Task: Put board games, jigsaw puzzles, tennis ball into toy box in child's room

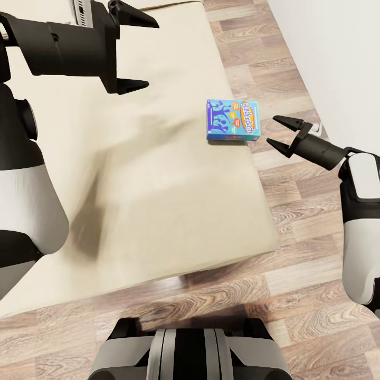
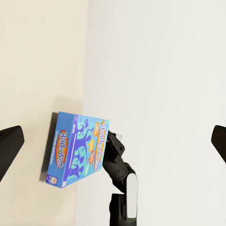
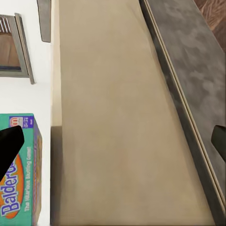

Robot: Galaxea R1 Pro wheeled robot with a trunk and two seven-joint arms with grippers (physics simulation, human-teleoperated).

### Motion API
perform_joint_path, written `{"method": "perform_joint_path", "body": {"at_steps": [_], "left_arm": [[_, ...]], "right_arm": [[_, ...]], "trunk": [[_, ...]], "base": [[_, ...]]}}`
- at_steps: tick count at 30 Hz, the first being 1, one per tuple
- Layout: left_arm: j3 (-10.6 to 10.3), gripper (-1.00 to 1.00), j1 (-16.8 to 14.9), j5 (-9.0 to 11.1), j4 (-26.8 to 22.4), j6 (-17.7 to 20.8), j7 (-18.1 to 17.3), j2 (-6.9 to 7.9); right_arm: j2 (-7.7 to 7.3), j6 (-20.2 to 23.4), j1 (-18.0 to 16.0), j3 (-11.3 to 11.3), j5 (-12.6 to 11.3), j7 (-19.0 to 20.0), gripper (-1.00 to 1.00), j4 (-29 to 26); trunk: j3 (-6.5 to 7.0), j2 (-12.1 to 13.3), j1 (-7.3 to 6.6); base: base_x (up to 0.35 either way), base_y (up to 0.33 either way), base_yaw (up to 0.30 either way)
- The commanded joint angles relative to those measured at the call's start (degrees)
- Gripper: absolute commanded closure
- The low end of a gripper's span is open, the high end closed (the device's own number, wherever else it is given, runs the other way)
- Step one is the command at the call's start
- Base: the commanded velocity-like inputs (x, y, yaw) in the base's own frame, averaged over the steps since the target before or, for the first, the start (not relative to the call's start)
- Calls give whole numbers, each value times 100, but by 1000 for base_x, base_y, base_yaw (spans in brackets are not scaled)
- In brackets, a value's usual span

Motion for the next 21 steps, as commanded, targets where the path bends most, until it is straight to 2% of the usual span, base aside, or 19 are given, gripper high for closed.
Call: {"method": "perform_joint_path", "body": {"at_steps": [1,11,21], "left_arm": [[1,-100,-5,35,1,39,47,2],[-4,-100,-5,35,2,39,47,1],[-7,-100,-5,35,2,39,48,1]], "right_arm": [[1,22,10,-10,59,55,-100,-1],[-4,22,56,-11,73,56,-100,-12],[-7,22,63,-9,82,56,-100,-16]], "trunk": [[-2,-1,0],[-2,-1,0],[5,-1,0]], "base": [[0,0,1],[0,0,3],[0,0,98]]}}
